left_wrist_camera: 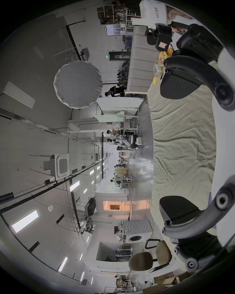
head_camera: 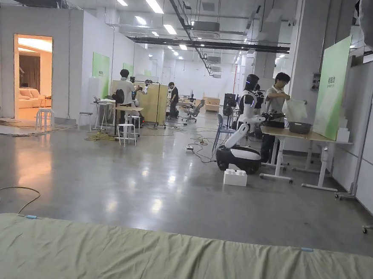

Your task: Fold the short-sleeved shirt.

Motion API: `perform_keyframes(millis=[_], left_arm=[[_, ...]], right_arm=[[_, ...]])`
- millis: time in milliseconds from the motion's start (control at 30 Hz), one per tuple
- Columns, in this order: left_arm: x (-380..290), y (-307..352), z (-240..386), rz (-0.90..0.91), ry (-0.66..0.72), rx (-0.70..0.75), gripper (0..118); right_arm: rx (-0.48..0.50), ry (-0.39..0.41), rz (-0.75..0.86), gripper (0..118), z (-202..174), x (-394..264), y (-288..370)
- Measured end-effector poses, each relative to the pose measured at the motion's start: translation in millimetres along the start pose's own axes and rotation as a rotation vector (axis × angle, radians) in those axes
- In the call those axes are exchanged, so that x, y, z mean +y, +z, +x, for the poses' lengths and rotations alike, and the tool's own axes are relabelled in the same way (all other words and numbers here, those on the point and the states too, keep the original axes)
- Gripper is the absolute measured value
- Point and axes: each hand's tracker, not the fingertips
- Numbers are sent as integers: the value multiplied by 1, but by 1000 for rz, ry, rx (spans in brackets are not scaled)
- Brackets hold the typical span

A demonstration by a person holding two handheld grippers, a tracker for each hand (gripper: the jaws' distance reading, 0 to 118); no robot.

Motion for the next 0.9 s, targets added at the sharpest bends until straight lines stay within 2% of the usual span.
perform_keyframes(millis=[900], left_arm=[[-3,4,2,-8,-16,4,118]], right_arm=[[2,-31,0,118,0,5,1]])
